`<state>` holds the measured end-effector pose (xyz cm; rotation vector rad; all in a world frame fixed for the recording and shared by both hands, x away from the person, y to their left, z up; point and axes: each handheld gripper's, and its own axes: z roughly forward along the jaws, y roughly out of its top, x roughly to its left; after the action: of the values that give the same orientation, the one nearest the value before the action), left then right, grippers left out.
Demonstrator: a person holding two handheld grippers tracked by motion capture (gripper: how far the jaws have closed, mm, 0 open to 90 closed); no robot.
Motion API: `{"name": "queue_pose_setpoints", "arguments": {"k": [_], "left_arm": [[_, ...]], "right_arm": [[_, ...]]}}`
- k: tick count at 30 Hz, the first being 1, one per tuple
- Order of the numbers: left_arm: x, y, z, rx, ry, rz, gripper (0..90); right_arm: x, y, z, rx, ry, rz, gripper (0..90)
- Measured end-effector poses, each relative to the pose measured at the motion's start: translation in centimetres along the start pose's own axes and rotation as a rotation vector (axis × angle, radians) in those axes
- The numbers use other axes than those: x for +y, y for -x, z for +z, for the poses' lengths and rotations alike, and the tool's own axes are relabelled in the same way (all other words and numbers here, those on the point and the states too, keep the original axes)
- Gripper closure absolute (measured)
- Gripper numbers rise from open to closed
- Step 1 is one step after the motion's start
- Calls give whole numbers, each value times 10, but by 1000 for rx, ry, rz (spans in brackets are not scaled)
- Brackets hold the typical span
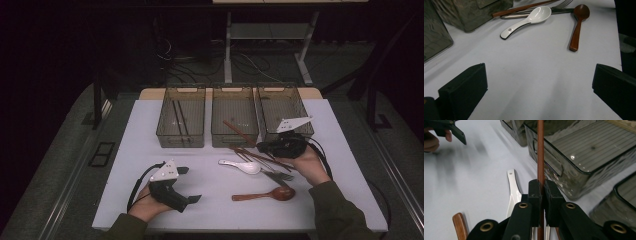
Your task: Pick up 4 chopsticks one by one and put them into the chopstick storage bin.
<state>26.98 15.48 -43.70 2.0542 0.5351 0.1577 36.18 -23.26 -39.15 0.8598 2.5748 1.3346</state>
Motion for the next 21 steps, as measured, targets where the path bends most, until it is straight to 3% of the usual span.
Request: {"name": "queue_pose_setpoints", "arguments": {"k": [11,21], "left_arm": [[0,-1,-1,-2,10,-3,0],[-1,-2,-1,7,19,-4,0]], "right_arm": [[15,-4,14,8,29,22,845],[40,-8,33,17,32,24,844]]}}
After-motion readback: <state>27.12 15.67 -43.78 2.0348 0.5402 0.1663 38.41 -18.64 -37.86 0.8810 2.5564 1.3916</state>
